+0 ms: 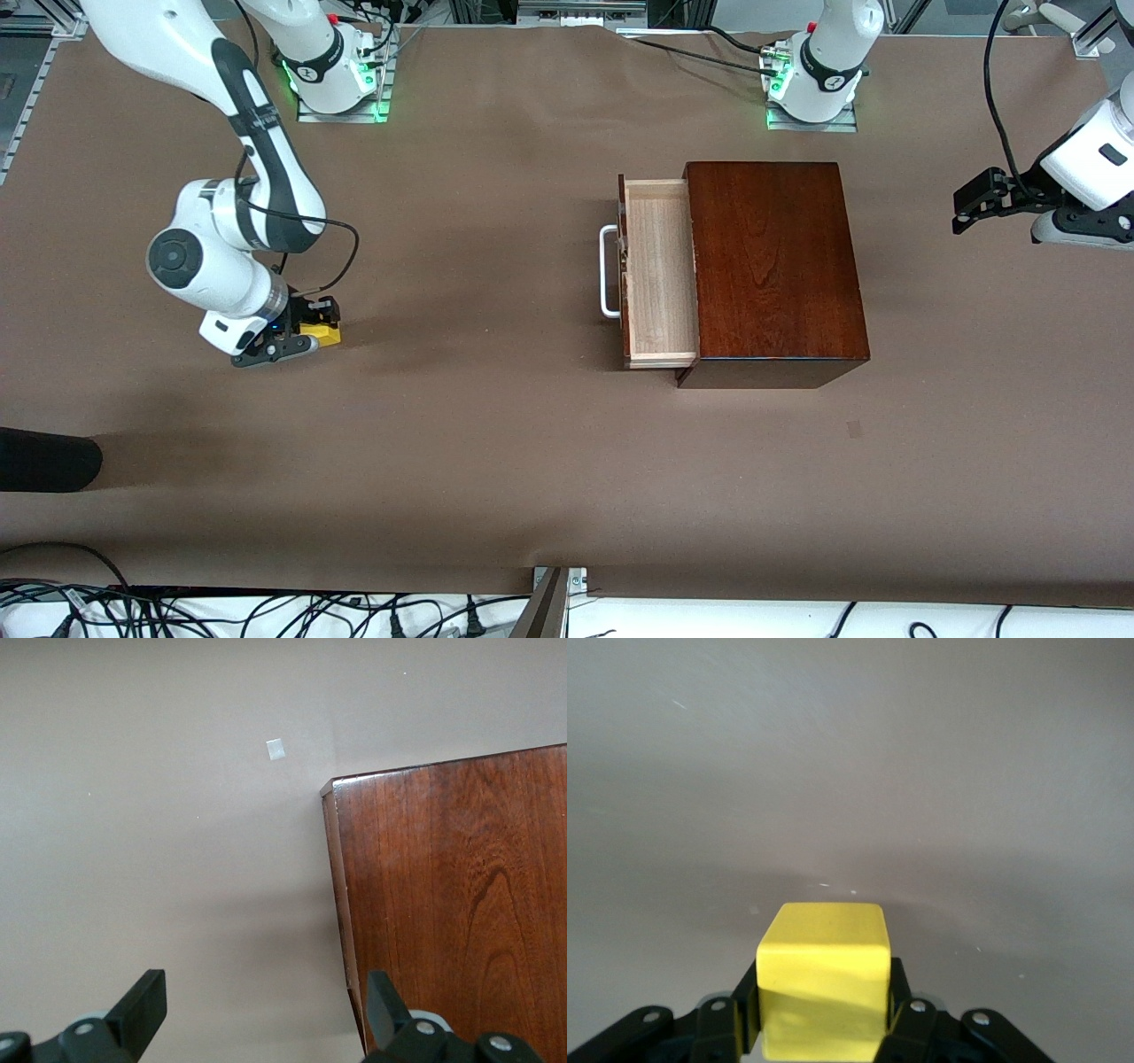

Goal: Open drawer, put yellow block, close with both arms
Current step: 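Carry the yellow block with the right gripper over the open drawer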

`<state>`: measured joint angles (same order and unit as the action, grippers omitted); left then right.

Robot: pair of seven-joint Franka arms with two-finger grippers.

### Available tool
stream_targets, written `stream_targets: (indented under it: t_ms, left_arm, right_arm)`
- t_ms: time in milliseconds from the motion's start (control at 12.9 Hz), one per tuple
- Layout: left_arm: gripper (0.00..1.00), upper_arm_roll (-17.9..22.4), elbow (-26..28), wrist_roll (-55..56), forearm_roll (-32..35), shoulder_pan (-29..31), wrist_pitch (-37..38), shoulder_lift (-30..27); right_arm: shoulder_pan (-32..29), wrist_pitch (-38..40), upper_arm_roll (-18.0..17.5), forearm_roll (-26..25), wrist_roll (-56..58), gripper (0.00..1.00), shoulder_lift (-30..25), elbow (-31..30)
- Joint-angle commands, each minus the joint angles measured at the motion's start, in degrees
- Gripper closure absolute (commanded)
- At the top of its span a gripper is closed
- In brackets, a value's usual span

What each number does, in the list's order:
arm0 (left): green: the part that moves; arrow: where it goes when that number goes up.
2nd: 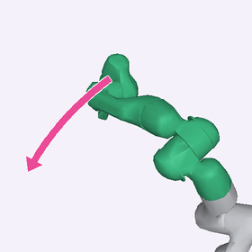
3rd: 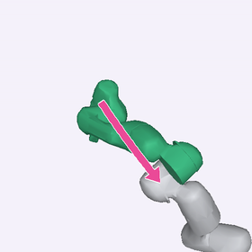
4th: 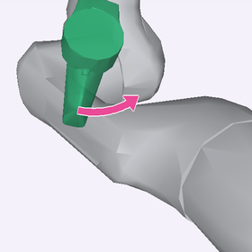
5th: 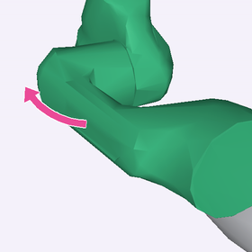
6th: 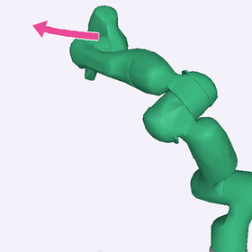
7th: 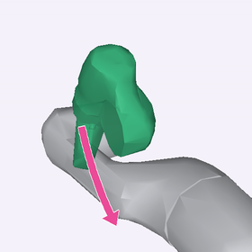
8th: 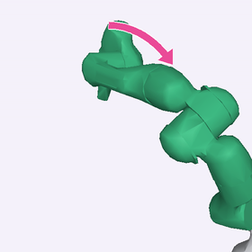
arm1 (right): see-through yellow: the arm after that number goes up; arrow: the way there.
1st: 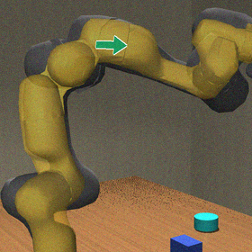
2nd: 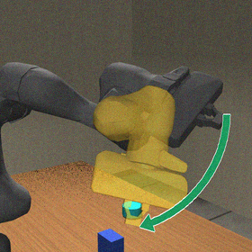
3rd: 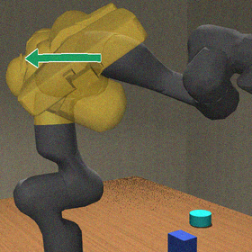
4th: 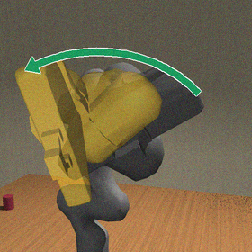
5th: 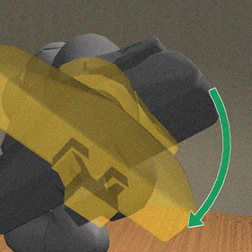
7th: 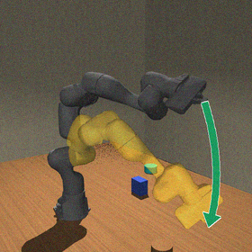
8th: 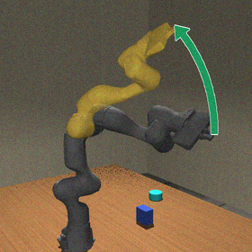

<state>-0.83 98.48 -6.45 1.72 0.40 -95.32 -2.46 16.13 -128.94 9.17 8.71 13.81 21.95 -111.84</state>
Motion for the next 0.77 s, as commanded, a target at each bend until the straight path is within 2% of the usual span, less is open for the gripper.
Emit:
stream_targets:
  t_ms: [0, 155, 310, 697]
  left_arm:
    - [0.0, 0.1, -2.8, -0.8, -0.7, -0.2, 1.6, 1.4]
    - [0.0, 0.1, -2.9, -0.8, -0.7, -0.2, 1.7, 1.5]
    - [0.0, 0.1, -2.9, -0.8, -0.7, -0.3, 1.8, 1.5]
    - [0.0, 0.1, -2.9, -0.8, -0.7, -0.4, 1.8, 1.5]
  right_arm:
    - [0.1, 11.4, -0.3, -1.2, 2.4, 1.0, -0.2, 11.4]
    - [3.1, 17.3, -0.4, -3.8, 4.2, 1.0, -0.1, 17.9]
    - [7.6, 24.4, -0.4, -4.0, 5.5, 1.0, 0.0, 22.7]
    - [22.9, 26.5, -0.4, -4.1, 11.2, 1.0, 0.3, 31.3]
